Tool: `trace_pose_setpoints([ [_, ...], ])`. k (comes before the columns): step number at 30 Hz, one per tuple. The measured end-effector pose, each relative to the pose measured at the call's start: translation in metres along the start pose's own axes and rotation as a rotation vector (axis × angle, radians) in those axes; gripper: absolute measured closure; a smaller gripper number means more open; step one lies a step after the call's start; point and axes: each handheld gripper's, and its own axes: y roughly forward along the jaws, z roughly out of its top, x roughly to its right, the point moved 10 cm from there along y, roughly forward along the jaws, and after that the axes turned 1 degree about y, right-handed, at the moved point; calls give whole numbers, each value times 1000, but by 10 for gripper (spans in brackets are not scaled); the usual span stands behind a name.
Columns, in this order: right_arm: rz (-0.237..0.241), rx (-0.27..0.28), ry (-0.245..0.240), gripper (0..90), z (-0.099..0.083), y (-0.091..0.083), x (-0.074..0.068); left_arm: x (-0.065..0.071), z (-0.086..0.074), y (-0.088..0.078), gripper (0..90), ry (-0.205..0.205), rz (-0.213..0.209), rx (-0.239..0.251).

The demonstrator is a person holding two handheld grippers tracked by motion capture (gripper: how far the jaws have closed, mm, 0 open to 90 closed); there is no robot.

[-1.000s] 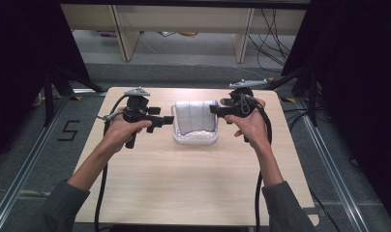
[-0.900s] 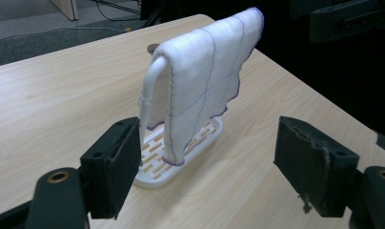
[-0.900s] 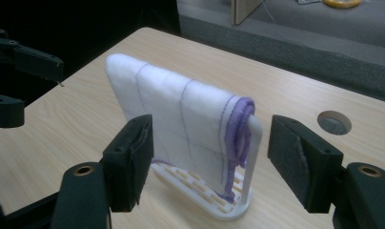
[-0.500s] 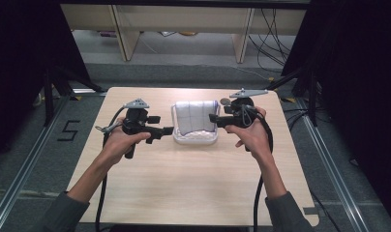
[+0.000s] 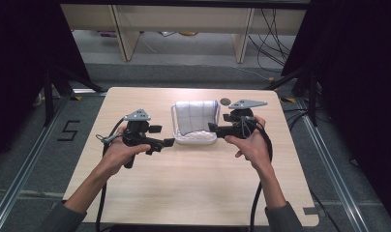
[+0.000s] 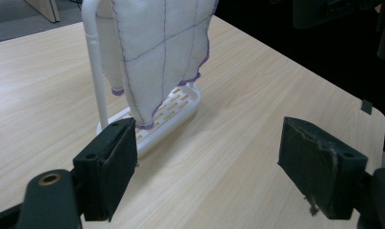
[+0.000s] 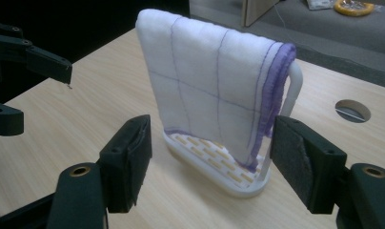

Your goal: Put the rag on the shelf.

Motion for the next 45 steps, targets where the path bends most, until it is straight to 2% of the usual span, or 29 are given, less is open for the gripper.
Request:
trace_pose_setpoints([
  [3, 15, 1, 20, 317, -7, -1, -5, 3, -2, -2, 200, 14, -4, 5],
  [5, 19, 1, 5, 317, -8, -1, -5, 4, -2, -2, 200, 15, -2, 11],
  [6, 22, 8, -24, 316, -8, 0, -5, 5, -3, -2, 200, 16, 3, 11],
  [7, 17, 5, -3, 316, -11, -3, -4, 8, -6, 0, 199, 20, -13, 4],
  [10, 30, 2, 22, 316, -15, -4, -7, 9, -11, 2, 198, 26, -11, -9],
  [13, 23, -4, 4, 316, -18, -4, -6, 12, -16, 6, 198, 28, -24, -19],
  [15, 33, -4, 23, 317, -22, -3, -6, 12, -17, 7, 197, 28, -19, -22],
  [18, 32, -11, 19, 317, -24, -2, -5, 13, -20, 8, 198, 32, -23, -26],
  [19, 17, -15, 31, 316, -25, -1, -5, 13, -22, 7, 197, 34, -19, -30],
  [20, 26, -23, 12, 316, -27, 0, -5, 14, -23, 7, 197, 33, -30, -33],
  [23, 24, -25, 1, 315, -30, 2, -5, 13, -27, 7, 195, 30, -20, -36],
  [24, 24, -25, 1, 315, -30, 2, -5, 14, -29, 6, 195, 27, -31, -38],
  [25, 30, -37, 20, 315, -32, 2, -6, 14, -32, 5, 195, 26, -25, -42],
  [28, 27, -30, -16, 313, -37, 5, -3, 14, -36, 6, 195, 22, -26, -44],
  [29, 27, -58, 38, 313, -41, 3, -6, 15, -38, 6, 195, 24, -29, -43],
  [31, 29, -67, 13, 309, -47, 4, -6, 18, -42, 7, 194, 36, -27, -53],
  [35, 42, -73, 37, 297, -52, 7, -9, 24, -47, 9, 190, 46, -23, -63],
  [36, 52, -72, 20, 281, -55, 9, -12, 27, -51, 11, 190, 62, -22, -64],
  [39, 47, -74, 16, 277, -57, 8, -17, 31, -56, 13, 188, 74, -29, -72],
  [40, 51, -69, -11, 271, -57, 8, -18, 34, -60, 16, 188, 79, -40, -78],
  [43, 49, -66, -35, 241, -66, 8, -25, 38, -69, 18, 185, 96, -33, -92],
  [45, 50, -80, -30, 239, -69, 6, -27, 39, -71, 19, 185, 97, -38, -93],
])
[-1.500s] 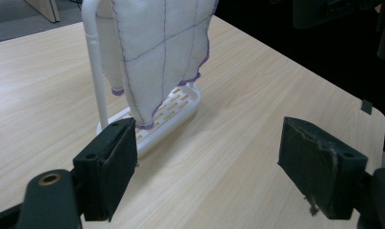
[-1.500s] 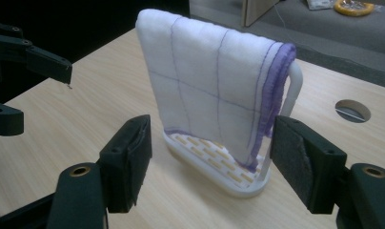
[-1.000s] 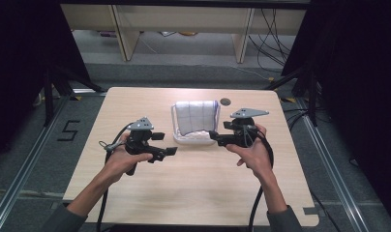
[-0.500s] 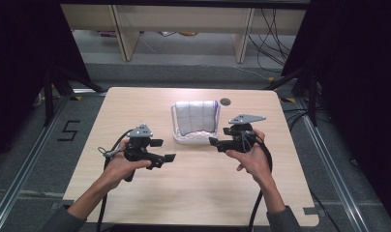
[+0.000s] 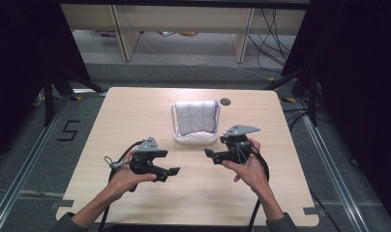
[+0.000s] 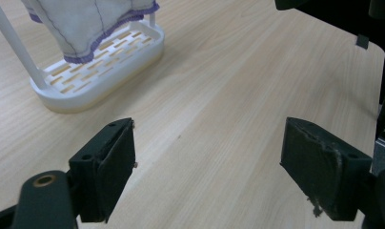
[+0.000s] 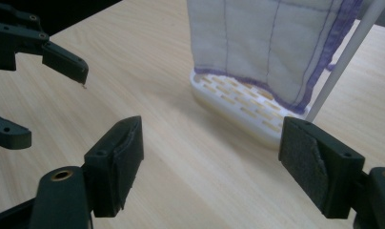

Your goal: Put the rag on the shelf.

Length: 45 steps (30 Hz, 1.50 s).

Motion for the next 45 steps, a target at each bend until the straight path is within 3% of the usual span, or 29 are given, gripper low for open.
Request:
trace_pose_setpoints([
  [3, 5, 12, 8, 239, -8, -1, -1, 2, -4, -3, 183, 9, 4, 3],
  [6, -6, 13, -3, 239, -16, 0, 0, 4, -10, -7, 183, -7, 6, 12],
  [9, 8, -2, 13, 239, -20, 0, -5, 5, -19, -13, 183, -8, 4, 10],
  [14, 16, 24, -11, 240, -24, -1, -12, 3, -35, -22, 183, -21, 26, 10],
  [16, 21, 15, 15, 241, -28, -4, -16, 2, -43, -24, 182, -33, 24, 3],
  [21, 11, 39, 7, 242, -38, -7, -19, 4, -61, -27, 182, -33, 26, -14],
  [23, 30, 16, 15, 242, -46, -9, -22, 5, -63, -27, 183, -31, 28, -15],
  [24, 23, 2, 43, 242, -50, -11, -25, 5, -67, -30, 182, -6, 40, -27],
  [26, 27, 16, 16, 241, -51, -10, -23, 6, -68, -31, 183, -5, 39, -27],
  [28, 43, 15, 31, 239, -57, -10, -27, 8, -71, -32, 183, -4, 39, -18],
  [29, 33, 9, 23, 238, -61, -11, -26, 9, -73, -33, 182, -2, 39, -23],
  [30, 31, 4, 44, 237, -63, -11, -28, 8, -78, -35, 183, 25, 49, -51],
  [31, 51, 1, 23, 234, -67, -10, -27, 11, -80, -35, 182, 8, 39, -38],
  [32, 27, -5, 26, 234, -70, -11, -26, 12, -83, -35, 182, 13, 30, -48],
  [36, 52, 0, 31, 231, -80, -13, -30, 14, -94, -38, 181, 15, 31, -71],
  [37, 50, -21, 63, 228, -84, -15, -33, 16, -96, -37, 181, 5, 26, -59],
  [38, 43, -19, 32, 227, -89, -18, -33, 18, -97, -38, 181, 6, 24, -64],
  [41, 46, -20, 20, 225, -92, -19, -34, 19, -100, -39, 181, 9, 27, -74],
  [42, 38, -36, 39, 223, -96, -21, -37, 20, -101, -39, 181, -14, 32, -65],
  [43, 30, -37, 19, 219, -101, -22, -36, 19, -103, -41, 182, 12, 34, -72],
  [45, 28, -48, 16, 215, -104, -23, -37, 20, -104, -41, 181, 7, 35, -68],
])
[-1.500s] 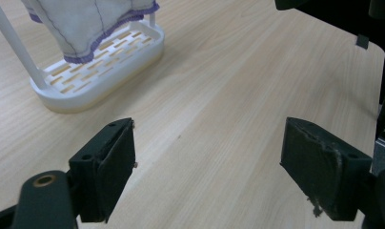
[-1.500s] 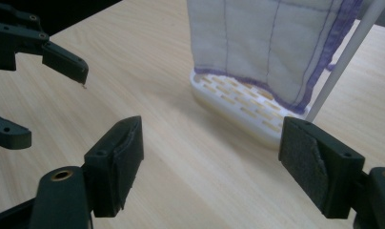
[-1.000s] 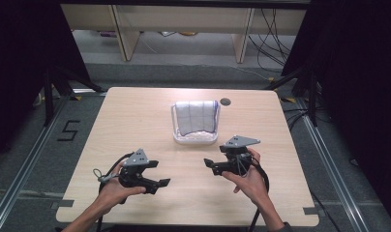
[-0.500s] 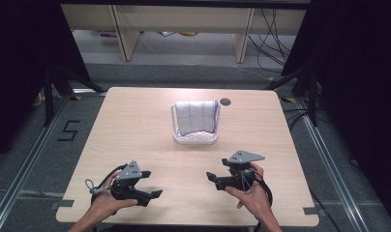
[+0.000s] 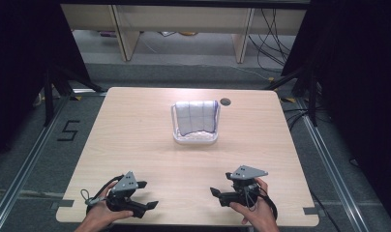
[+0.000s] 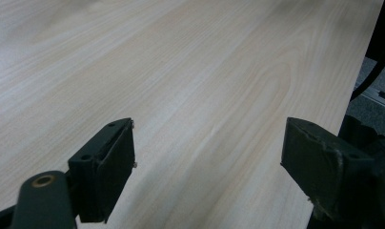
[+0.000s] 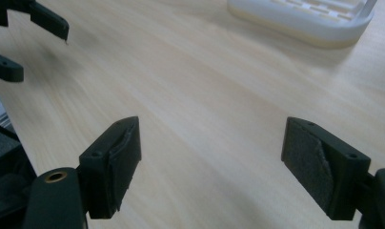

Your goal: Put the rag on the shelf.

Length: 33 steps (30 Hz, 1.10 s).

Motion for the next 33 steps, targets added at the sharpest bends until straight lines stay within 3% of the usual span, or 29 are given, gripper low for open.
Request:
trace_pose_setpoints([
  [4, -12, -40, -15, 203, -14, -1, -2, 5, -3, -1, 181, 13, -5, -13],
  [6, -18, -56, 4, 199, -20, -3, -4, 5, -5, -1, 181, 27, 3, -17],
  [7, -26, -41, -21, 197, -19, -3, -2, 5, -5, -2, 180, 29, 1, -20],
  [9, -36, -55, 4, 190, -25, -4, -2, 9, -6, -2, 178, 2, -5, -10],
  [11, -37, -75, 9, 190, -28, -4, -1, 8, -7, -2, 178, 20, -6, -16],
  [13, -50, -93, 14, 187, -33, -4, 0, 9, -7, -3, 177, 0, -7, -16],
  [15, -51, -104, 19, 187, -37, -4, 0, 5, -8, -3, 178, 16, 4, -23],
  [18, -54, -102, 18, 186, -38, -4, 0, 3, -8, -3, 178, 11, 6, -18],
  [19, -53, -102, 8, 185, -38, -4, 0, 5, -8, -3, 178, -12, 4, -16],
  [28, -58, -103, 11, 184, -39, -4, 1, 1, -10, -2, 177, 6, 6, -29],
  [30, -61, -101, 1, 184, -39, -4, 3, 2, -10, -2, 177, -11, 5, -28],
  [33, -64, -112, 25, 184, -41, -5, 4, -1, -11, -2, 177, -4, 9, -29],
])
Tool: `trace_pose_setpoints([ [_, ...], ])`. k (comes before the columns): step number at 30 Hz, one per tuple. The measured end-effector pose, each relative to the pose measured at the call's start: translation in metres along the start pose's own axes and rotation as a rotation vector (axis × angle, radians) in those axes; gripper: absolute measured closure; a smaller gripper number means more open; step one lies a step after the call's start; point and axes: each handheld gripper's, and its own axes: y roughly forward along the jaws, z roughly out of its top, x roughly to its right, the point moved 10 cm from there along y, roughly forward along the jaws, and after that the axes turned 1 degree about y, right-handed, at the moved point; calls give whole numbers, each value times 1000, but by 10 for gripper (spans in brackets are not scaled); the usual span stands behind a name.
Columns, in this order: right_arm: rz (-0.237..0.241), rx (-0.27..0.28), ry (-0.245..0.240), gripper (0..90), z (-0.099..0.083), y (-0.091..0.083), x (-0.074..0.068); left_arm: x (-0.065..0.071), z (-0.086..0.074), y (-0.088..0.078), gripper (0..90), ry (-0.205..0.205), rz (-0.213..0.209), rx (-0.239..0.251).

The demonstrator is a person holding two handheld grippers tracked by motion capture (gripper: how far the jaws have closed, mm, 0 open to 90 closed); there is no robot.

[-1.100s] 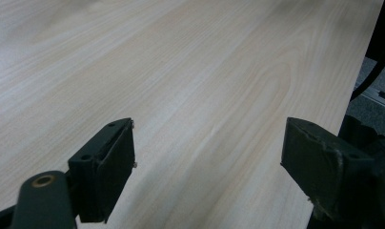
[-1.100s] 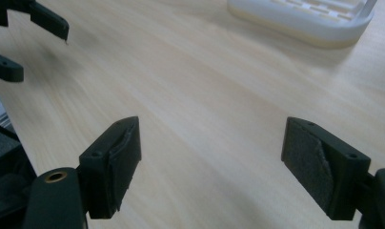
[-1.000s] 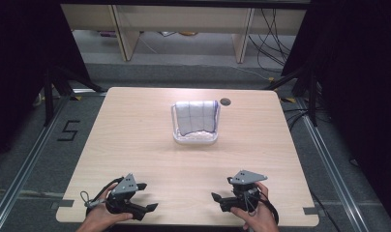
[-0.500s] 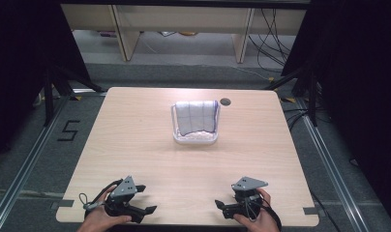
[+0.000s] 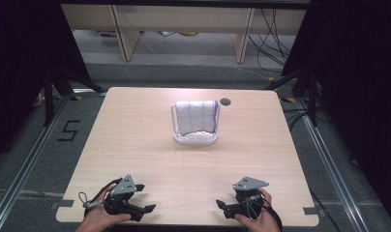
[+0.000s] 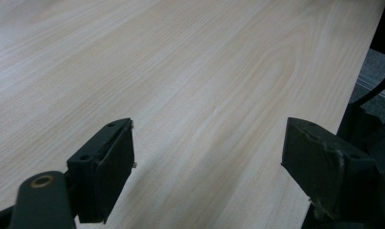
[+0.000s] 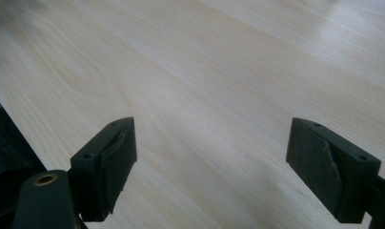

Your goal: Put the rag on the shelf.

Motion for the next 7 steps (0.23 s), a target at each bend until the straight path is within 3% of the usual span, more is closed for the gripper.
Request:
trace_pose_setpoints([
  [3, -6, 13, -19, 184, 1, 1, 3, -4, -1, 0, 177, -7, 12, -2],
  [4, 1, 3, 8, 184, 0, 0, 1, -5, -1, 0, 177, -21, 13, -3],
  [5, -8, 9, -17, 184, 0, 1, 5, -7, -2, -1, 177, -16, 13, -8],
  [7, -7, 5, -5, 184, 0, 0, 4, -8, -2, -1, 177, -22, 5, -11],
])
